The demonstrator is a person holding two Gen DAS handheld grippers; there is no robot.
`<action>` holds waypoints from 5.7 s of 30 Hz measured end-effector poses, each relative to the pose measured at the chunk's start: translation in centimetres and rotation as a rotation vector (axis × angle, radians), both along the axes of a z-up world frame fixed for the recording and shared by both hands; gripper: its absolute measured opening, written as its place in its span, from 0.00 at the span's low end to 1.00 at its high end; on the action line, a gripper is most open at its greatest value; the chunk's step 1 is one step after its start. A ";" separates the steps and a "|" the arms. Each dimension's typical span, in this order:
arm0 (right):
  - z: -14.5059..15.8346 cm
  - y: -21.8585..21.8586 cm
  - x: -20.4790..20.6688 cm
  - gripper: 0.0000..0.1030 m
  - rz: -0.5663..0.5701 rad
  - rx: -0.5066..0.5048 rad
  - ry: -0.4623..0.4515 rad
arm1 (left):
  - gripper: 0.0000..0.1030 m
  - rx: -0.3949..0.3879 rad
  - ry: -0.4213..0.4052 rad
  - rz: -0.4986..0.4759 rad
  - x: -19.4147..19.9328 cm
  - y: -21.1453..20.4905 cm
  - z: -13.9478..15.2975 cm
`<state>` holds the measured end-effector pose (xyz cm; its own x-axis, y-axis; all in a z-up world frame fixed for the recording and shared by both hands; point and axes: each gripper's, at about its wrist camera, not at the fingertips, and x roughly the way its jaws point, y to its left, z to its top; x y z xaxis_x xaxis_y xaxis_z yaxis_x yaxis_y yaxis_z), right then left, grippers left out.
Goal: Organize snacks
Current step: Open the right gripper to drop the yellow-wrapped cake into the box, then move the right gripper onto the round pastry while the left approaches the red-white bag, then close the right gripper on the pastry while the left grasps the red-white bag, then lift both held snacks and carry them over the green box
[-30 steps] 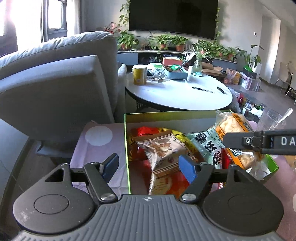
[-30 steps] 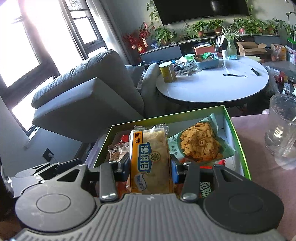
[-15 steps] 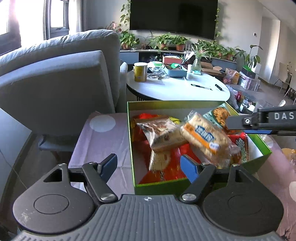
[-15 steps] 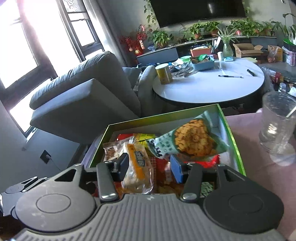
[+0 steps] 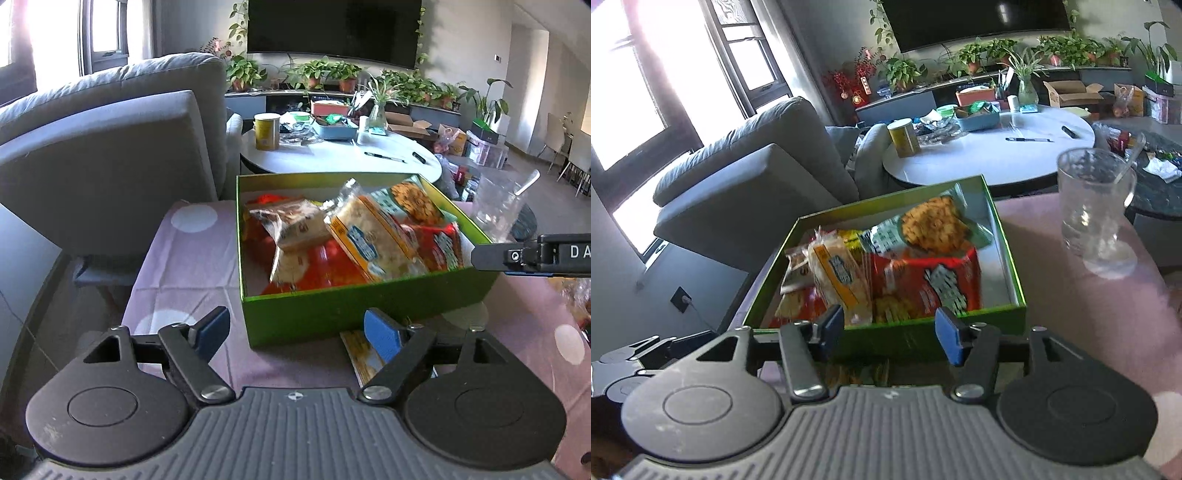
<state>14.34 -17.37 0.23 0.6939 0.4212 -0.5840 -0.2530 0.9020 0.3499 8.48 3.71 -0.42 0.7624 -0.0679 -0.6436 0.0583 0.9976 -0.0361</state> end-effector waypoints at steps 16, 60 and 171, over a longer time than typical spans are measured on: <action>-2.7 -1.7 -4.2 0.64 0.010 -0.031 0.057 | 0.78 0.005 0.075 -0.105 -6.9 -1.3 -1.4; -5.6 -1.6 -8.5 0.74 0.051 -0.143 0.113 | 0.78 0.045 0.228 -0.102 -7.2 -3.0 -5.5; 1.4 -1.5 2.1 0.72 -0.013 -0.094 -0.126 | 0.37 0.009 -0.077 -0.121 11.9 -4.4 4.8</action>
<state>16.40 -18.92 1.66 0.7693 0.3593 -0.5284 -0.2780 0.9328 0.2295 20.40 -0.66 4.39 0.7959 -0.1565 -0.5848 0.1802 0.9835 -0.0181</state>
